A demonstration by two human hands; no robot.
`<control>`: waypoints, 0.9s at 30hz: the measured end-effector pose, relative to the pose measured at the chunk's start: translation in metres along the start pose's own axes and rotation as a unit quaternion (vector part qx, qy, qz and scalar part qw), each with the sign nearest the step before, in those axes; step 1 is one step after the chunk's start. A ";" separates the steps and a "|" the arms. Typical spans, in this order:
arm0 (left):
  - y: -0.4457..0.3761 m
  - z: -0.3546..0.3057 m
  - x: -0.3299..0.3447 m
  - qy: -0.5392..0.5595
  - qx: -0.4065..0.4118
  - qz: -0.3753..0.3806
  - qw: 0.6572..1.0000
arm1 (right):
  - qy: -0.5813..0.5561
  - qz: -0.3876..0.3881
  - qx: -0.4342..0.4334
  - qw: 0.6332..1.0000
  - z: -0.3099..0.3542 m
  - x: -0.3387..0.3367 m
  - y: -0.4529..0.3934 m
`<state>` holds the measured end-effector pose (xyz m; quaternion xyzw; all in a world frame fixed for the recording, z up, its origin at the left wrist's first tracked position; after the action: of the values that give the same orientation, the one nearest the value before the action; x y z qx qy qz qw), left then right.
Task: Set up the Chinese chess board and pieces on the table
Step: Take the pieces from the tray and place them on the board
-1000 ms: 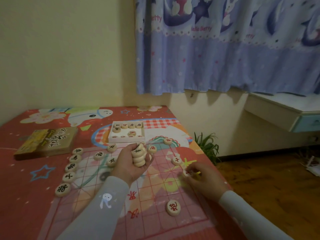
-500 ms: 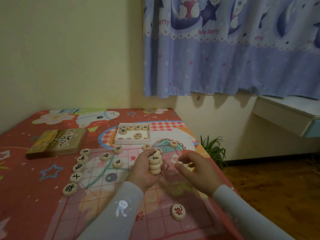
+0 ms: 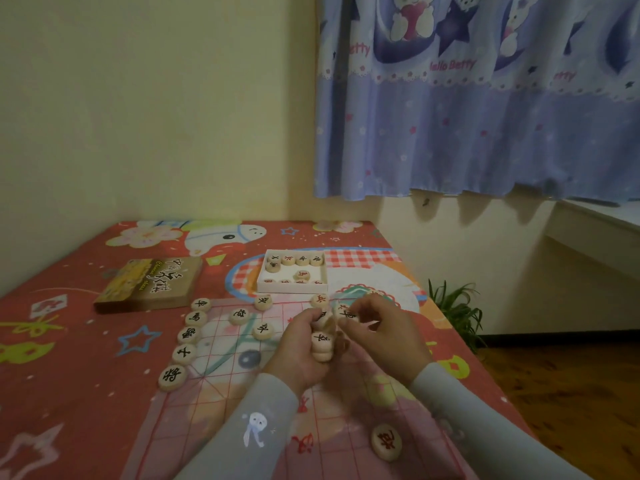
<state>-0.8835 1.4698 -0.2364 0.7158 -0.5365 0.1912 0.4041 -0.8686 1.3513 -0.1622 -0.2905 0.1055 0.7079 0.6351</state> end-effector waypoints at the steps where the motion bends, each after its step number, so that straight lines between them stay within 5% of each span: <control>1: -0.002 -0.002 -0.002 0.015 -0.002 0.005 1.000 | -0.003 -0.008 -0.001 1.000 -0.002 -0.002 -0.002; 10: 0.001 -0.063 -0.046 0.034 0.062 -0.023 0.997 | 0.012 0.039 -0.040 0.998 0.015 0.043 -0.011; 27: 0.082 -0.192 -0.171 0.075 0.246 -0.092 0.962 | 0.040 0.332 -0.204 0.920 0.089 0.195 0.088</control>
<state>-0.9889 1.7166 -0.2115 0.8231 -0.3725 0.3325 0.2706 -0.9828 1.5456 -0.2160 -0.3903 0.0743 0.8723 0.2852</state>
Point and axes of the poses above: each hand's wrist, its own y-axis away from the middle knuckle, its own x-axis out of the palm, z = x × y, the point moved 7 cm from there along -y, towards the middle knuckle, and after that the axes turned 11 degrees about x, right-handed, at the moved point
